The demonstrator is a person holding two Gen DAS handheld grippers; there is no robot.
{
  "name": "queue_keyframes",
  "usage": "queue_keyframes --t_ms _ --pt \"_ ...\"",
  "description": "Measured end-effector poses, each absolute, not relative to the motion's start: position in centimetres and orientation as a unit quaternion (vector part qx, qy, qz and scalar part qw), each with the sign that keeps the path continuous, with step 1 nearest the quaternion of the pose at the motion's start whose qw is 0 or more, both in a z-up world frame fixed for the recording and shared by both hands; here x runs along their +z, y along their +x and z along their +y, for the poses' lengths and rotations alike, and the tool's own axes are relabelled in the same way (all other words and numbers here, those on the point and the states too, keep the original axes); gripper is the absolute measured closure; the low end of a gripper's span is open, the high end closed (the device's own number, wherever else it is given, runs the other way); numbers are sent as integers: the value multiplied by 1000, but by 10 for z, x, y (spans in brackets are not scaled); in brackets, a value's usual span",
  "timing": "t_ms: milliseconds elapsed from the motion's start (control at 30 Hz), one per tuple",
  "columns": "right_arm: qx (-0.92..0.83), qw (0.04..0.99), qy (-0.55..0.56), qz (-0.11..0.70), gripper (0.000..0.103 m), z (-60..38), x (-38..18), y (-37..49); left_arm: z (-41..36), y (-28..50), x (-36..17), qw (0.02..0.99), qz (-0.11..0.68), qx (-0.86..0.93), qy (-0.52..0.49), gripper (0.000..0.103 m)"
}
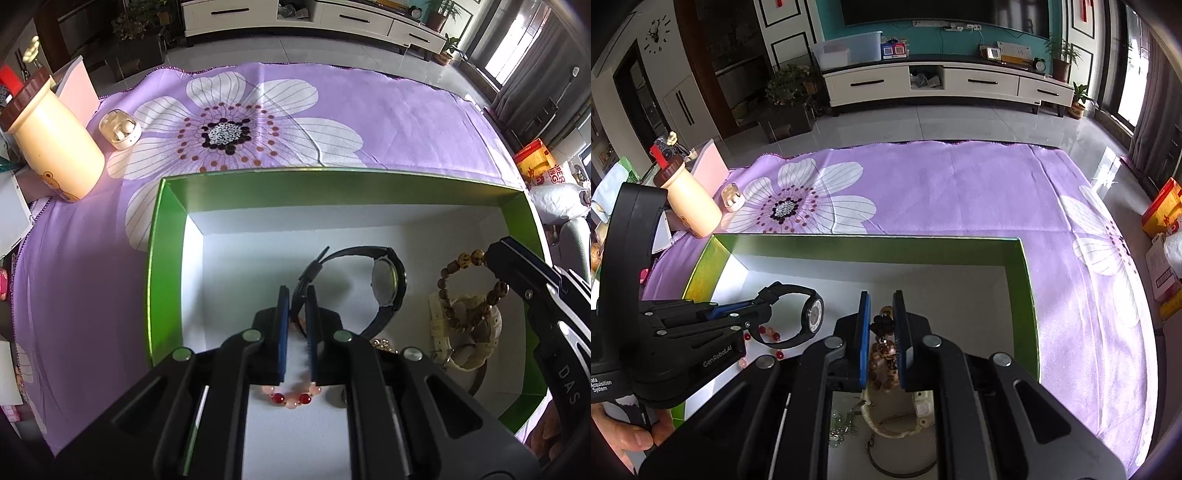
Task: Organize jewelry
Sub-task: 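Lower both tools into the box and open them to release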
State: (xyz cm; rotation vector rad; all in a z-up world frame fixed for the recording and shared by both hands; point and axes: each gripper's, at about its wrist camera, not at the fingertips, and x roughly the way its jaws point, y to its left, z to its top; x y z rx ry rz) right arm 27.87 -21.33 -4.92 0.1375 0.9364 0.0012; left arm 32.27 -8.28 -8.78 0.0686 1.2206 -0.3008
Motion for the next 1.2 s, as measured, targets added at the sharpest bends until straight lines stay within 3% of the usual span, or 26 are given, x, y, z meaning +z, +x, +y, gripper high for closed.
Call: queue_keyframes --t_ms 500,600,733,867,1067,1200 --pt "-13 882 68 466 91 -231 -61 280 -92 324 -91 809 570 -134 55 94" --pt "-13 882 73 466 91 -233 -61 280 -93 323 -89 811 566 -134 58 82" --pt "-17 880 74 468 91 -234 -62 282 -97 320 -87 815 560 -134 67 79" --pt "-17 881 75 467 84 -235 -61 280 -98 318 -84 817 556 -136 68 74" --pt "-17 882 76 464 84 -236 -58 274 -98 314 -77 823 548 -135 68 59" --pt "-15 886 75 458 82 -237 -53 266 -99 306 -68 832 533 -134 77 41"
